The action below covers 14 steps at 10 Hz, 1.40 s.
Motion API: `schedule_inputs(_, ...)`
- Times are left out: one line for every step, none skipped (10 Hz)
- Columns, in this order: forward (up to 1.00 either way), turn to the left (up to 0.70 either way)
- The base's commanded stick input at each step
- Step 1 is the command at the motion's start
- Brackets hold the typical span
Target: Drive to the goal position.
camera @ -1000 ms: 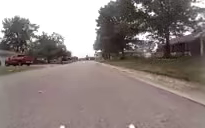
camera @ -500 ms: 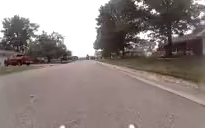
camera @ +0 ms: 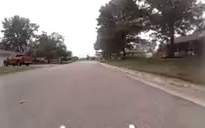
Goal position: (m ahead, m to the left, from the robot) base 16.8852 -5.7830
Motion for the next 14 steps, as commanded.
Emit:
schedule_inputs(0.5, 0.0)
schedule_inputs(0.5, 0.0)
schedule_inputs(0.5, 0.0)
schedule_inputs(0.5, 0.0)
schedule_inputs(0.5, 0.0)
schedule_inputs(0.5, 0.0)
schedule_inputs(0.5, 0.0)
schedule_inputs(0.5, 0.0)
schedule_inputs(0.5, 0.0)
schedule_inputs(0.5, 0.0)
schedule_inputs(0.5, 0.0)
schedule_inputs(0.5, 0.0)
schedule_inputs(0.5, 0.0)
schedule_inputs(0.5, 0.0)
